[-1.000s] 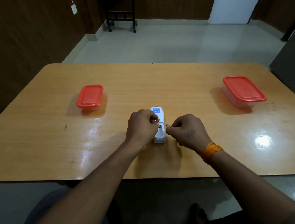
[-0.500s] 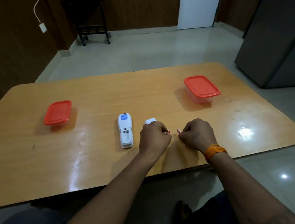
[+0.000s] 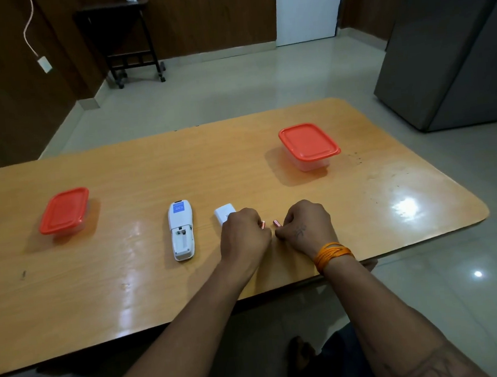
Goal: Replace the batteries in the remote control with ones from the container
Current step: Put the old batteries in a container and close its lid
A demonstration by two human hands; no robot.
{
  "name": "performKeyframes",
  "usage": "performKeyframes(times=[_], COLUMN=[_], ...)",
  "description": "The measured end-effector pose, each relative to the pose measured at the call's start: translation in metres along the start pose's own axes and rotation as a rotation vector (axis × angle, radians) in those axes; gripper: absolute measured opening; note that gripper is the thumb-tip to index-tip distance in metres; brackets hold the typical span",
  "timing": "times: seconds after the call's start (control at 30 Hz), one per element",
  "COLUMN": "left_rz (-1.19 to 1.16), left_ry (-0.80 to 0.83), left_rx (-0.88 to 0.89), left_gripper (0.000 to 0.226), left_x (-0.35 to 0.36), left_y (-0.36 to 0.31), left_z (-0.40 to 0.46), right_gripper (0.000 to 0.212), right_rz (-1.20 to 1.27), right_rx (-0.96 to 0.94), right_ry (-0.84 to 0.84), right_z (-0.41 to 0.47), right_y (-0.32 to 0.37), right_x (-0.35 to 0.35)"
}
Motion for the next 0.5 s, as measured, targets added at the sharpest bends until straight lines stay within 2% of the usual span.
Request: performKeyframes(times=[0.3,0.5], left_rz=[-0.031,-0.116], left_ry=[0.001,-0.072], left_rx=[-0.022,0.022], left_gripper=[0.025,0.031], left_x=[-0.001,-0.008], left_y=[0.003,-0.005], left_z=[0.000,-0.002], right_gripper=[0.037,0.027], right_rz=[0.017,0.123], right_rx=[0.008,0.033], right_ry=[-0.040,-0.165], right_z=[-0.002,0.000], right_y=[-0.001,-0.005], right_x=[-0.005,-0.020])
Point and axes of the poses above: each hand's wrist, its own z-axis towards the middle knuckle, its own x-axis out of the palm, y = z × x, the point moved 5 cm from there along z, towards the middle knuckle, and after that the axes turned 10 degrees about -y, right-handed, at the moved point
